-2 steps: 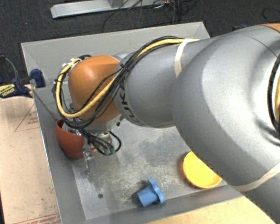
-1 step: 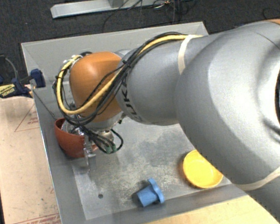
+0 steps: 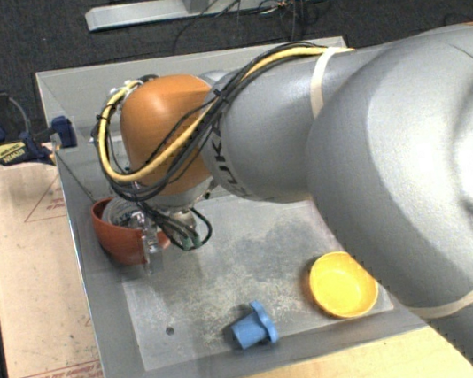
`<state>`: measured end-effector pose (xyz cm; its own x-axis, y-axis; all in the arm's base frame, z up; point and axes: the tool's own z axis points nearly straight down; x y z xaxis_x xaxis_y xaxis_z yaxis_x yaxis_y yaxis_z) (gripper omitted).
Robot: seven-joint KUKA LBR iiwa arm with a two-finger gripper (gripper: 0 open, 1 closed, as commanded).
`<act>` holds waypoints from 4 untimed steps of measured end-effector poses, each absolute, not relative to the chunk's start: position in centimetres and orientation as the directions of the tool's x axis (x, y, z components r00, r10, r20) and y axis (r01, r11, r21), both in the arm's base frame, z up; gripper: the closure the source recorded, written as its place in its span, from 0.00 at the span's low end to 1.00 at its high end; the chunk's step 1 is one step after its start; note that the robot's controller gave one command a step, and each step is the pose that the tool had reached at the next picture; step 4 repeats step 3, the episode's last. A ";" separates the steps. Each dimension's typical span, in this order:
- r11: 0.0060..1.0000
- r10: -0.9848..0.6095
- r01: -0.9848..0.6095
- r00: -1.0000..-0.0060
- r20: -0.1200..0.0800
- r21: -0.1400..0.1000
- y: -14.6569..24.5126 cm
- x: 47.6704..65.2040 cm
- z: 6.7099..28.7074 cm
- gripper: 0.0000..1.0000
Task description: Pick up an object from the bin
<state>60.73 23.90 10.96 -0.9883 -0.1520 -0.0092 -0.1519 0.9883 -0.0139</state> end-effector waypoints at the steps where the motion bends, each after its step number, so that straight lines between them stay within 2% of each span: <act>1: 0.988 -0.151 -0.151 -0.989 -0.003 -0.015 23.8 60.5 11.1 1.00; 3: 0.988 -0.151 -0.152 -0.988 0.009 -0.015 23.8 60.2 15.6 1.00; 4: 0.988 -0.151 -0.152 -0.988 0.009 -0.015 23.8 60.2 15.6 1.00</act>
Offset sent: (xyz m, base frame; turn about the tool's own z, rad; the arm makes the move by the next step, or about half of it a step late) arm -0.0015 -0.0005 0.0416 0.0007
